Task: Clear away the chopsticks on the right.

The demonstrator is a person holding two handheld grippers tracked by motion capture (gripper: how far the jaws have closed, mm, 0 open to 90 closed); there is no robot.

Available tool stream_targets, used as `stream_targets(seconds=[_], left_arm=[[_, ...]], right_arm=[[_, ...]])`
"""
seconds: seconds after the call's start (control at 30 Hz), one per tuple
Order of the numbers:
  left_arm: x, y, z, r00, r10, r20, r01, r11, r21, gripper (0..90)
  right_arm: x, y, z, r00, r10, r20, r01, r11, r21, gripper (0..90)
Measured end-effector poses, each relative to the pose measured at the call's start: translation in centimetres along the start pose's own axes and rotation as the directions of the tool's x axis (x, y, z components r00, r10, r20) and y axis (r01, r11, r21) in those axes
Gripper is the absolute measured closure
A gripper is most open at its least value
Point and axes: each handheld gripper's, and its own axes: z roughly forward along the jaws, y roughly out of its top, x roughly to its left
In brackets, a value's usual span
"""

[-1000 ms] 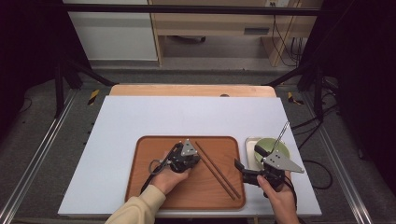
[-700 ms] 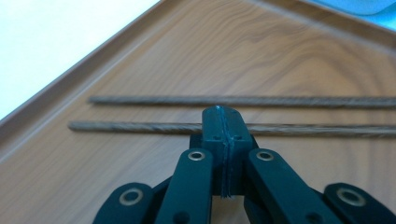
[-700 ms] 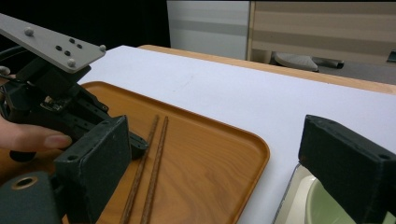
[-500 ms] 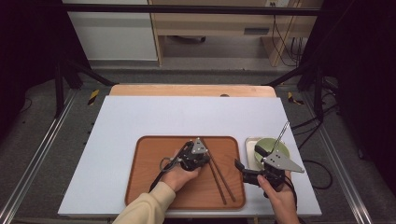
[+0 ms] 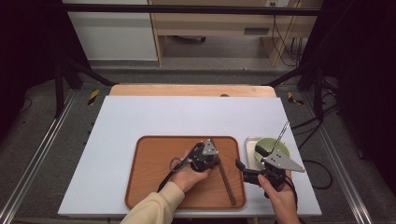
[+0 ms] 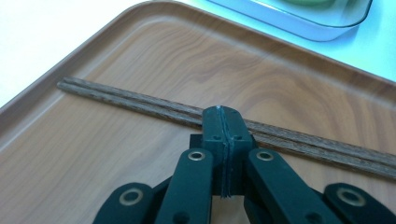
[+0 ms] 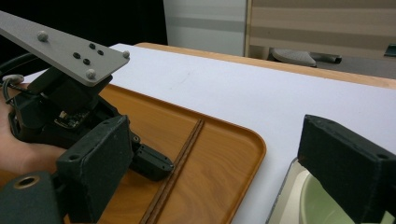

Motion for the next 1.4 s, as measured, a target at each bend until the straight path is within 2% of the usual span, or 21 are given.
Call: stream_targets(seconds=[0.37, 0.47, 0.5, 0.53, 0.7, 0.73, 0.9, 1.0, 1.03, 1.1, 1.2, 1.23, 1.33, 1.4], left_arm=[[-0.6, 0.8, 1.1, 0.9995, 0.01, 0.03, -0.01, 0.9999, -0.012, 89.5], [-0.9, 1.0, 1.3, 0.999, 0.03, 0.033, -0.03, 0.9996, 0.0, 89.5], [-1.0, 1.1, 1.3, 0.9992, 0.028, 0.028, -0.028, 0.9996, -0.004, 89.5], [-0.9, 1.1, 1.3, 0.9987, 0.042, 0.029, -0.042, 0.9991, 0.004, 89.5], [-1.0, 1.1, 1.4, 0.9989, 0.033, 0.032, -0.032, 0.9995, -0.005, 89.5], [-0.9, 1.1, 1.3, 0.9986, 0.044, 0.031, -0.044, 0.999, 0.003, 89.5], [-0.8, 1.0, 1.0, 0.9989, 0.042, 0.021, -0.042, 0.9991, -0.008, 89.5], [-0.5, 0.8, 0.5, 0.9989, 0.045, 0.016, -0.045, 0.9989, -0.014, 89.4], [-0.5, 0.8, 0.3, 0.9992, 0.036, 0.016, -0.035, 0.999, -0.029, 89.4], [-0.3, 0.6, -0.4, 0.9985, 0.055, 0.0, -0.055, 0.998, -0.03, 89.1], [0.1, 0.2, -1.7, 0.9983, 0.057, -0.009, -0.057, 0.9974, -0.045, 88.7], [0.2, 0.0, -2.2, 0.9986, 0.051, -0.012, -0.051, 0.9971, -0.056, 88.5], [0.9, -1.0, -3.9, 1.0, -0.006, -0.002, 0.006, 0.9945, -0.104, 88.1], [1.2, -1.6, -5.0, 0.9997, 0.0, -0.026, -0.003, 0.9932, -0.116, 87.6]], right_arm=[[-0.3, 0.1, -0.2, 0.9996, 0.01, 0.026, -0.01, 1.0, -0.004, 10.1], [-0.4, 0.1, -0.2, 0.9993, 0.018, 0.032, -0.018, 1.0, -0.003, 10.2], [-0.4, 0.1, -0.3, 0.9992, 0.021, 0.034, -0.021, 1.0, -0.004, 10.2], [-0.5, 0.1, -0.3, 0.9992, 0.018, 0.035, -0.018, 1.0, -0.005, 10.2], [-0.6, 0.1, -0.4, 0.9988, 0.025, 0.042, -0.025, 1.0, -0.01, 10.0], [-0.7, 0.1, -0.4, 0.9986, 0.026, 0.045, -0.026, 1.0, -0.013, 10.0], [-0.8, 0.2, -0.6, 0.998, 0.029, 0.056, -0.027, 0.999, -0.019, 9.8], [-0.9, 0.2, -0.7, 0.9975, 0.033, 0.063, -0.032, 0.999, -0.019, 9.8], [-1.0, 0.2, -0.7, 0.9974, 0.031, 0.066, -0.03, 0.999, -0.02, 9.7], [-1.0, 0.2, -0.7, 0.9971, 0.032, 0.07, -0.031, 0.999, -0.02, 9.7], [-1.0, 0.2, -0.7, 0.9965, 0.03, 0.078, -0.029, 0.999, -0.02, 8.7], [-1.0, 0.2, -0.7, 0.9963, 0.031, 0.081, -0.03, 0.999, -0.019, 8.3], [-1.0, 0.1, -0.6, 0.9964, 0.031, 0.079, -0.03, 0.999, -0.012, 8.1], [-0.9, 0.1, -0.6, 0.9965, 0.026, 0.08, -0.025, 1.0, -0.013, 8.1]])
